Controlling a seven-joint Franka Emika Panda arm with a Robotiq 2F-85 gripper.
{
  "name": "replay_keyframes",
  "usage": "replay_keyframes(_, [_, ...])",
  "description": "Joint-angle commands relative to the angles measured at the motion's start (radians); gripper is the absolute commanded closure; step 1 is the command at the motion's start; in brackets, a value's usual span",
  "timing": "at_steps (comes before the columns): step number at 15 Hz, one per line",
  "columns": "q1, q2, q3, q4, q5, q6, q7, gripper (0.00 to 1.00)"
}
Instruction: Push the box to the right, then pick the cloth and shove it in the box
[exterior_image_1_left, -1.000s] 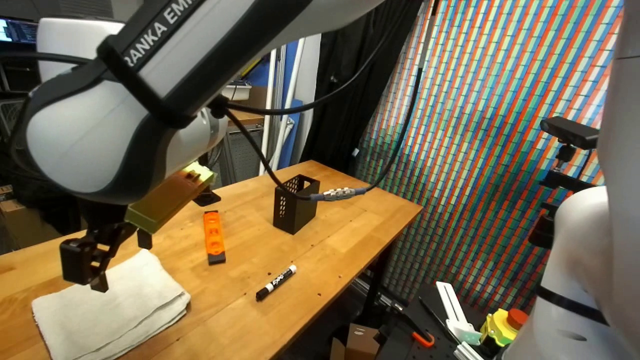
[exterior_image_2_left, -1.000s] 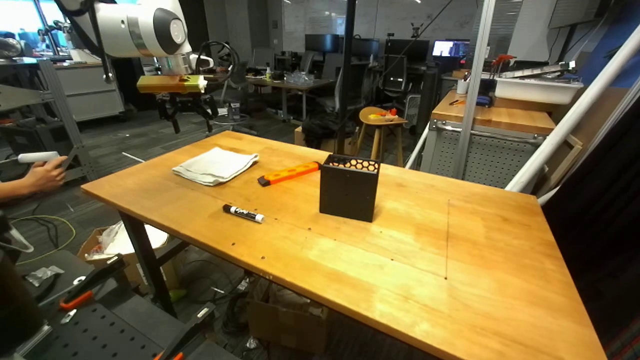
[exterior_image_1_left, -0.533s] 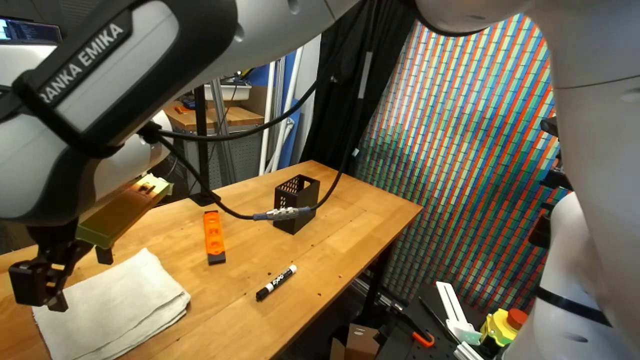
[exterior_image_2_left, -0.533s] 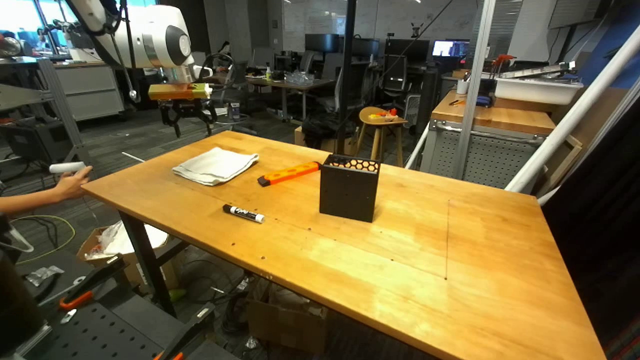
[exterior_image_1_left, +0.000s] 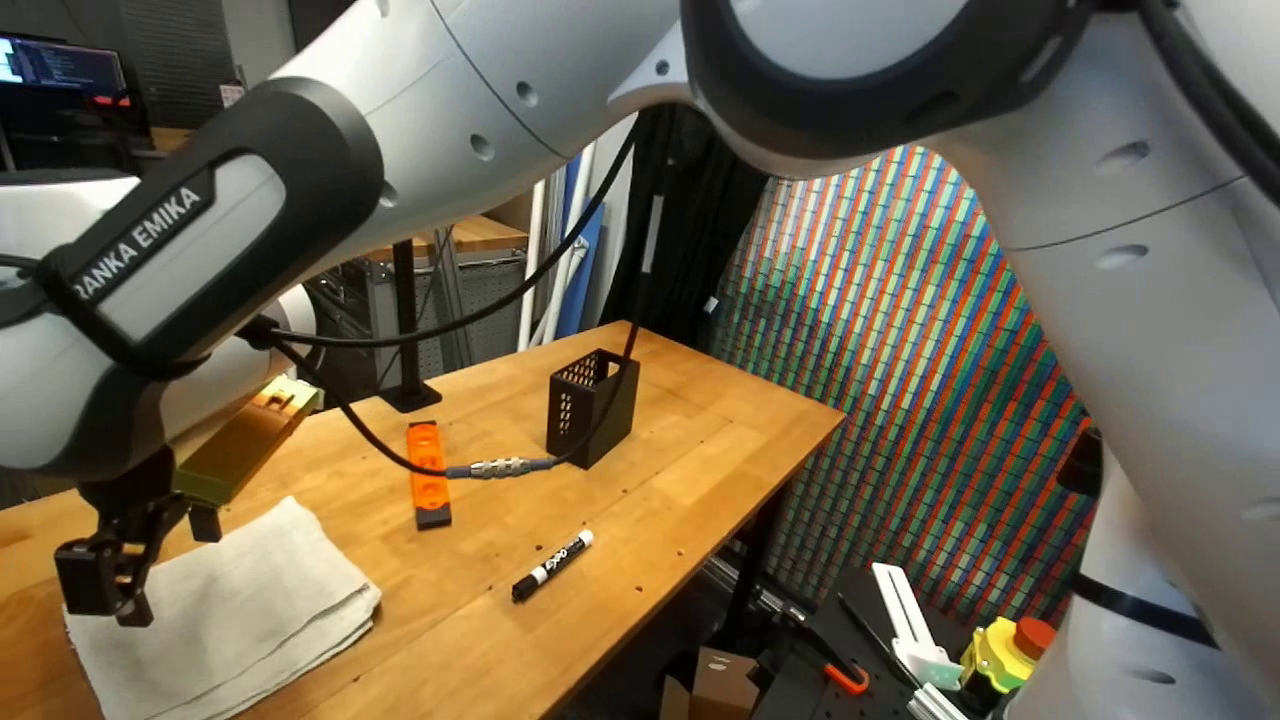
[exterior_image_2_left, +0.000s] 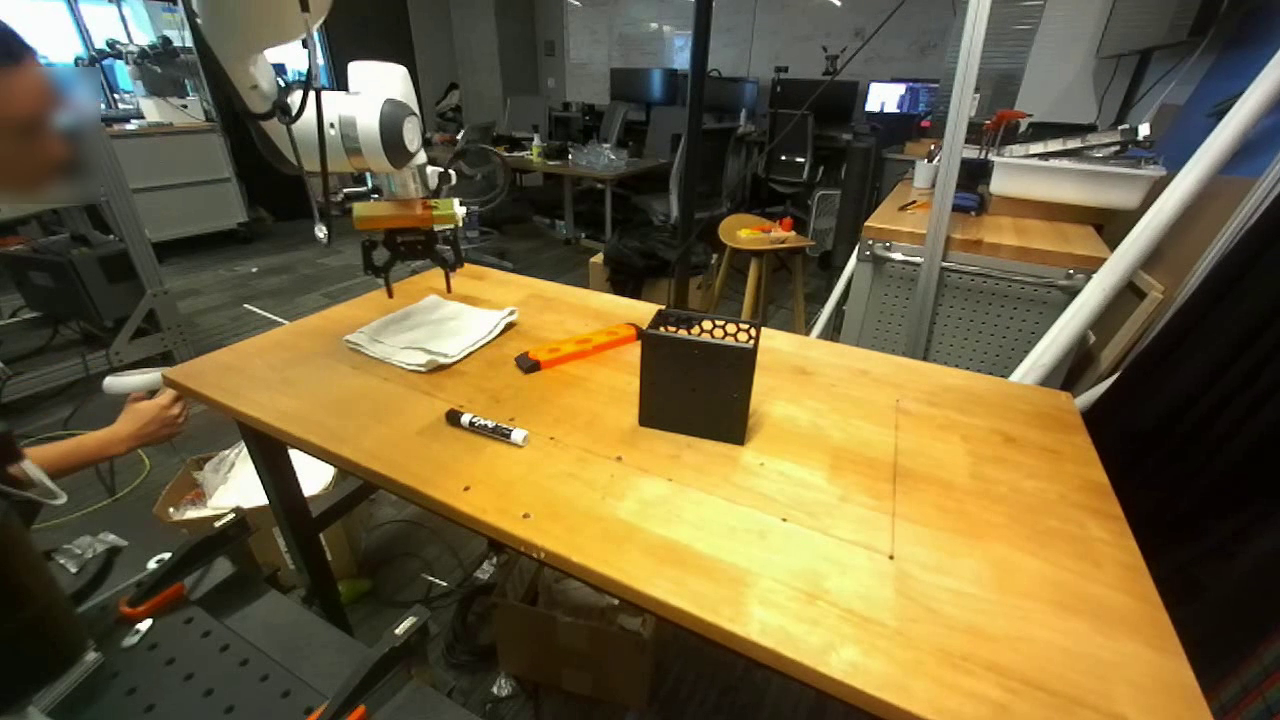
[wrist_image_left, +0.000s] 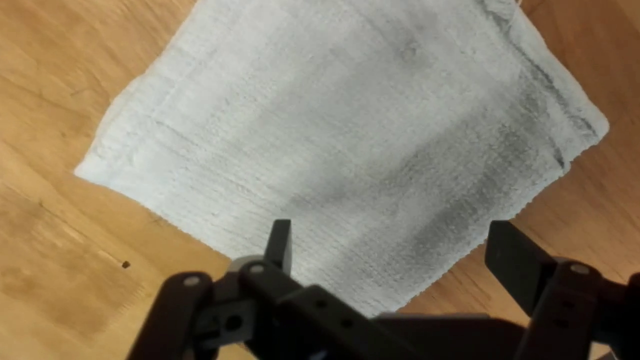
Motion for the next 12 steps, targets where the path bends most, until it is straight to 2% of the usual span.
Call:
replay_keyframes(1, [-0.012, 0.088, -0.006, 0.097, -0.018, -0.013, -0.060, 0.00])
replay_keyframes(8, [-0.022, 0.171, -0.007, 0.112, -0.013, 0.008, -0.096, 0.00])
replay_keyframes(9, [-0.022, 0.170, -0.005, 0.110, -0.010, 0.006, -0.095, 0.25])
replay_keyframes(10, [-0.023, 0.166, -0.002, 0.101, -0.008, 0.006, -0.096, 0.26])
replay_keyframes(12, [-0.023, 0.145, 0.010, 0.074, -0.003, 0.007, -0.096, 0.40])
